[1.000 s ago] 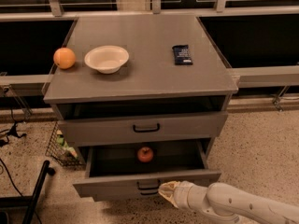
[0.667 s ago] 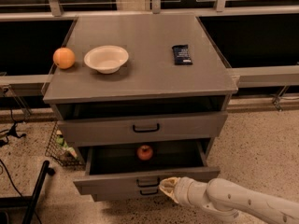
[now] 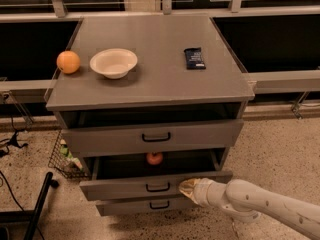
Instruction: Close middle drawer
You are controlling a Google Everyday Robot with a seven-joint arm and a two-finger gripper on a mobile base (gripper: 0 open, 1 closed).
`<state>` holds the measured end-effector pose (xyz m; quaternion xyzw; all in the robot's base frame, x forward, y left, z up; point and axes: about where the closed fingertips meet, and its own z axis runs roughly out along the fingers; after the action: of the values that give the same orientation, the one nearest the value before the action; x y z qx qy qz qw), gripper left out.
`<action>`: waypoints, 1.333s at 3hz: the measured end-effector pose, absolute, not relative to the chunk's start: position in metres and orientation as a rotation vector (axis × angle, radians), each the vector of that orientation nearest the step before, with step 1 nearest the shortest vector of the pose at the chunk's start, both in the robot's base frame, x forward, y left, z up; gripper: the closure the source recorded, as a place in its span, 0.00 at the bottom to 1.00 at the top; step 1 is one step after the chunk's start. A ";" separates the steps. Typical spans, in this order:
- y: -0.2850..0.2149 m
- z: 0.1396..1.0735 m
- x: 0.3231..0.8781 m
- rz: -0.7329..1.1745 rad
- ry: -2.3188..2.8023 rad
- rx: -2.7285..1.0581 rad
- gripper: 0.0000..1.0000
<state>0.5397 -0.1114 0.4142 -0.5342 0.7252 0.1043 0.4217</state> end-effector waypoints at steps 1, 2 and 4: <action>-0.123 0.407 0.567 0.224 1.804 -1.328 1.00; -0.124 0.405 0.574 0.217 1.799 -1.325 1.00; -0.119 0.394 0.603 0.211 1.779 -1.304 1.00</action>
Offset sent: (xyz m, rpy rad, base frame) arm 0.0967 -0.0248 -0.0283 0.0083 -0.0892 -0.0613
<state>0.6027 -0.1189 0.3938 -0.5266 0.7182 0.0853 0.4467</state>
